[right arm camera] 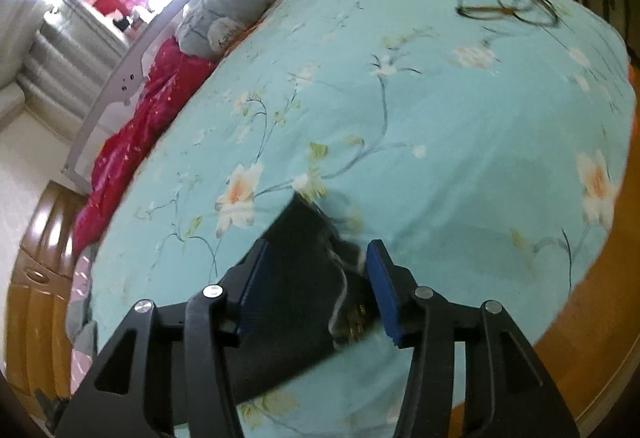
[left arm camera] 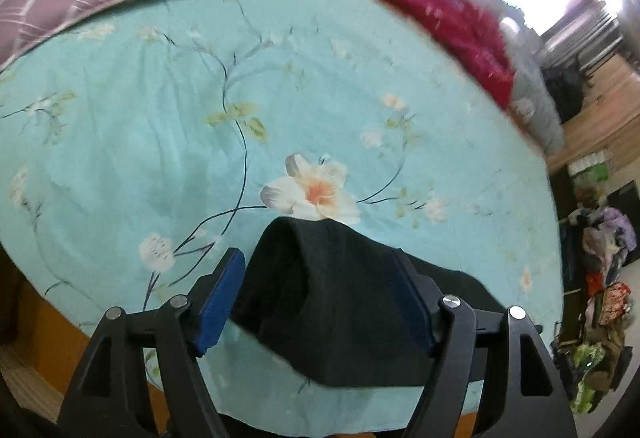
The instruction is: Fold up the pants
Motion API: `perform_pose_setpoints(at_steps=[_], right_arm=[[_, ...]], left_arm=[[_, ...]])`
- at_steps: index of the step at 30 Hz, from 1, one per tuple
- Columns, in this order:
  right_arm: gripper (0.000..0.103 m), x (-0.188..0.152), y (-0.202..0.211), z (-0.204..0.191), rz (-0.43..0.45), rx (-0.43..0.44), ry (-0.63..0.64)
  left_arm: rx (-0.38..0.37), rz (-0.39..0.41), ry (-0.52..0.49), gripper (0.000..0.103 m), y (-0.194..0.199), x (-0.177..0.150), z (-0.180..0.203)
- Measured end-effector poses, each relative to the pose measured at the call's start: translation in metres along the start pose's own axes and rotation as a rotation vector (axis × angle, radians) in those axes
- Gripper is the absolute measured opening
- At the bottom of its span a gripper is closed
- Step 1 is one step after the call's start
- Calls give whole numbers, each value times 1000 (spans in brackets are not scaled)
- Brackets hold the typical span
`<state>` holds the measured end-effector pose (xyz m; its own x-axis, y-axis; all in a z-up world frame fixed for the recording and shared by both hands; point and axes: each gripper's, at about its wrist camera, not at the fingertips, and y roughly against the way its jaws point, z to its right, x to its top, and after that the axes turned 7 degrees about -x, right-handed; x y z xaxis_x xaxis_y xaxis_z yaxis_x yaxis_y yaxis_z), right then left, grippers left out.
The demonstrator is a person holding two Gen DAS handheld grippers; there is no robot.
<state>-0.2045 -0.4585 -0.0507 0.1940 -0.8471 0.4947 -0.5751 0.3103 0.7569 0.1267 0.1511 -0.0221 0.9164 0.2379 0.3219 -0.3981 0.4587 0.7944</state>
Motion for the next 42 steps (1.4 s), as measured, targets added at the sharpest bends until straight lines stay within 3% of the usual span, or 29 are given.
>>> perform_pose_setpoints(at_steps=[5,8,10,11,12,13,15,17,19,20,23,28,30,31,32,34,36,40,41,42], right_arm=[[57,24,-30,-15,-74,-41,94],[63,30,-46,-25,-105,-28,139],[62,29,-63,-34,-142,-42,185],[36,26,-70,-42,-152,-62,239],[13,22,-72,-51,-161,-58,303],[6,17,-70,-62,-163,-72,382],[6,12,-53,-65,-97,-67,408],[6,10,-53,-51,-81,-109,376],[6,7,-71,-31,-143,-123,317],[6,6,-71,-29,-129,-115,298],[11,5,-58,-26,-102,-94,218],[13,7,-17,-15,-51,-9,96],[13,-3,-3,-7,-50,24,62],[16,-9,0,-5,-56,40,45],[19,-16,1,-3,-68,46,32],[47,-31,-3,2,-98,34,9],[53,-46,-7,9,-104,30,-17],[53,-61,-27,12,-174,79,-87],[53,-63,-32,11,-187,85,-101],[53,-65,-35,10,-186,88,-110]], left_arm=[[-77,-109,25,73,-31,7,-6],[-55,-127,-18,73,-44,6,1],[-39,-137,-59,42,-51,6,9],[-21,-155,-87,1,-53,4,14],[-14,-163,-95,7,-52,1,17],[-22,-134,-101,7,-45,-4,18],[20,-93,-156,7,-41,-18,19],[156,-125,-198,7,-62,-26,11],[171,-148,-166,9,-75,-26,-3],[149,-134,-131,11,-74,-25,-9],[71,-117,-12,12,-60,-19,-24],[0,-21,40,17,-11,-19,-33],[-45,6,45,43,8,-28,-38],[-73,12,53,50,14,-35,-41],[-95,14,63,58,16,-41,-42],[-155,7,85,59,20,-55,-43],[-175,1,96,66,17,-66,-42],[-134,-21,118,61,-9,-67,-39],[-127,-25,126,47,-15,-67,-40],[-108,-35,135,42,-22,-67,-40]])
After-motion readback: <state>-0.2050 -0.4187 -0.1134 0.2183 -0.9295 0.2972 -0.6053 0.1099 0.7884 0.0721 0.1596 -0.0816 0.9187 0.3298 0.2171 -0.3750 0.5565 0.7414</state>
